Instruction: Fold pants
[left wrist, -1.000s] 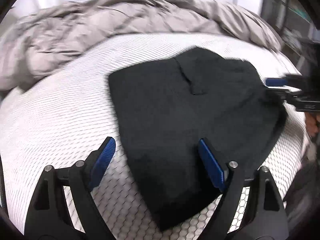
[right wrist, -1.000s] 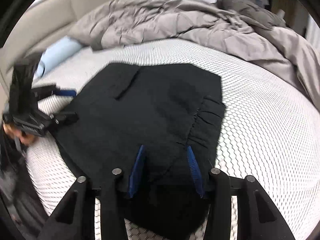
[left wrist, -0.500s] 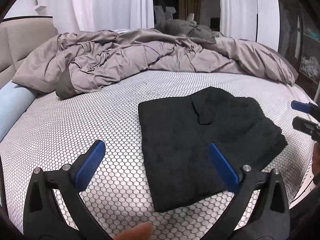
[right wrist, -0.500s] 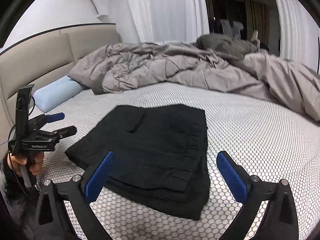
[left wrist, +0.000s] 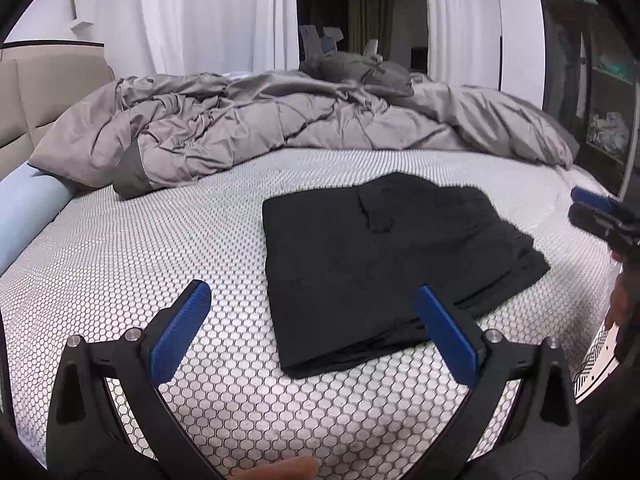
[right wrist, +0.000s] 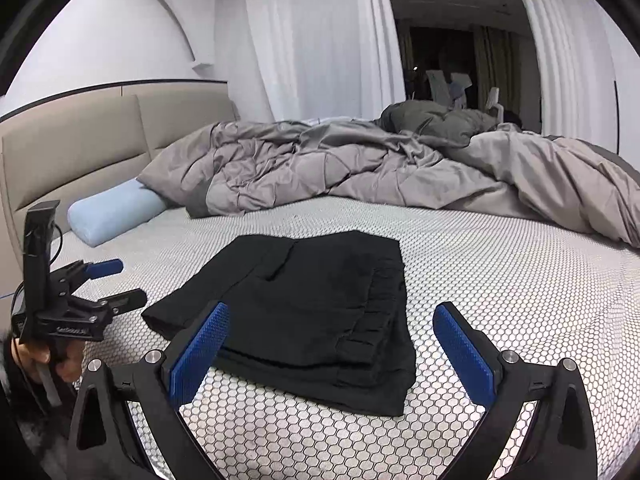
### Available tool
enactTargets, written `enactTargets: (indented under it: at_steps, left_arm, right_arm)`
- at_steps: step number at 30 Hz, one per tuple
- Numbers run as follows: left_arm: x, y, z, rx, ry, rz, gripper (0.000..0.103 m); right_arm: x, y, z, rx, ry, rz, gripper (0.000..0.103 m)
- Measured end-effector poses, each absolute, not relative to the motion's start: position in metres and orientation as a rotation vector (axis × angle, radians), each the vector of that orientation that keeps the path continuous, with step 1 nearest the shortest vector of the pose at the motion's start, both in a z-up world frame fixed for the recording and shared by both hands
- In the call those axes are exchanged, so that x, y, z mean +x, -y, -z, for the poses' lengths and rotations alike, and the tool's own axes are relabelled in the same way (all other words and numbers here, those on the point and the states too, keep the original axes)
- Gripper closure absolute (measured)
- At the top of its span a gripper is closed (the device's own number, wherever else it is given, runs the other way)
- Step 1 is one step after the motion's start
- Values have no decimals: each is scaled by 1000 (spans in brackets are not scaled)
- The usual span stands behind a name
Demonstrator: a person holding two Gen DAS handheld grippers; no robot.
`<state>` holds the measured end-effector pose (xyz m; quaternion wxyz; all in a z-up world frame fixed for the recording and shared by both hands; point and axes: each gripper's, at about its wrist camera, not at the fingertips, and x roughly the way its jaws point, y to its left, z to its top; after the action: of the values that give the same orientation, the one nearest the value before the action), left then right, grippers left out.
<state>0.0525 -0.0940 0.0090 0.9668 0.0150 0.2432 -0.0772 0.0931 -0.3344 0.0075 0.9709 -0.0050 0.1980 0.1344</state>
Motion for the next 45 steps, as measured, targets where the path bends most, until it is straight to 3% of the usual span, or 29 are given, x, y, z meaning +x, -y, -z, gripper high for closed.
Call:
enactTargets:
  at_steps: [16,45]
  left_arm:
    - [61,89,-3,32,-492,105,1]
    - [76,89,2,76,-503,125,1]
  right_arm:
    - [77,334,-12,75,-328,-275,0]
    - [86,346,3,110,-369,-228,0]
